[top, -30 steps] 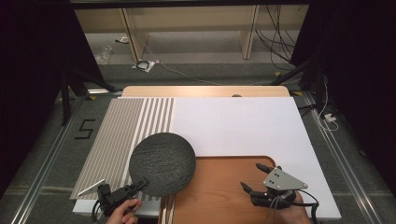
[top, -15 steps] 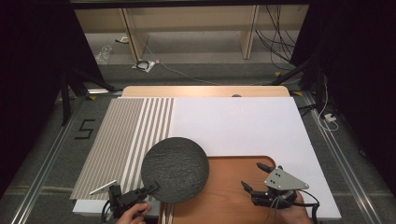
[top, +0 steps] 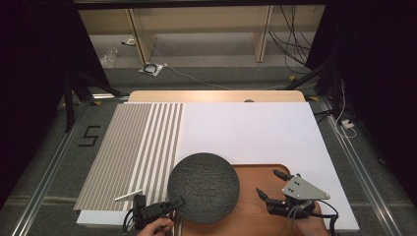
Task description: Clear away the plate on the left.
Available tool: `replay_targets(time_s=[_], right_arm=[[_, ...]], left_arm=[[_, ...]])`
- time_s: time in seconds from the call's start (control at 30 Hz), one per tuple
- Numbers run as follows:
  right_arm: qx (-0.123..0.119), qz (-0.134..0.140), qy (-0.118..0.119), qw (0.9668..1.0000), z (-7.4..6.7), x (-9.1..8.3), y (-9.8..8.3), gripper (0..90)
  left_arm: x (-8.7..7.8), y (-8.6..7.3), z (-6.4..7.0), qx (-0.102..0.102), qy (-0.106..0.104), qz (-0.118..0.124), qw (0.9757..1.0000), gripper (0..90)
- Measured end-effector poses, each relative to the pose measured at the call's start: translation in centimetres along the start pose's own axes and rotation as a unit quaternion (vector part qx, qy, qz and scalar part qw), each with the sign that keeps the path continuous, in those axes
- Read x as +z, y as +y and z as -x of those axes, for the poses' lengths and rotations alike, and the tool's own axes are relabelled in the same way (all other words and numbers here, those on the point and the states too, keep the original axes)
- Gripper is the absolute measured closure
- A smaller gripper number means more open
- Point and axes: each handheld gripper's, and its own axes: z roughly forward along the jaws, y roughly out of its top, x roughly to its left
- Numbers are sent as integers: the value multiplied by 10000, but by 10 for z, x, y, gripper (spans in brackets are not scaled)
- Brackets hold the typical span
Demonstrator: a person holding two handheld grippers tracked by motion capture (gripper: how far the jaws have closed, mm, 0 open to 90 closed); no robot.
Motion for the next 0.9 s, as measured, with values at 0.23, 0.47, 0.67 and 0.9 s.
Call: replay_targets(time_s=[0.23, 0.47, 0.67, 0.9], right_arm=[[17, 29, -31, 10000, 1, -1, 0, 245], [25, 31, -33, 10000, 1, -1, 0, 245], [22, 26, -25, 10000, 1, -1, 0, 245], [8, 28, -22, 10000, 1, -1, 0, 245]], left_arm=[[14, -4, 2, 74, 85, -174, 9998, 850], [27, -7, 2, 95, 222, -376, 9990, 842], [35, -8, 2, 78, 271, -466, 9985, 838], [39, -7, 2, 59, 255, -532, 9982, 838]])
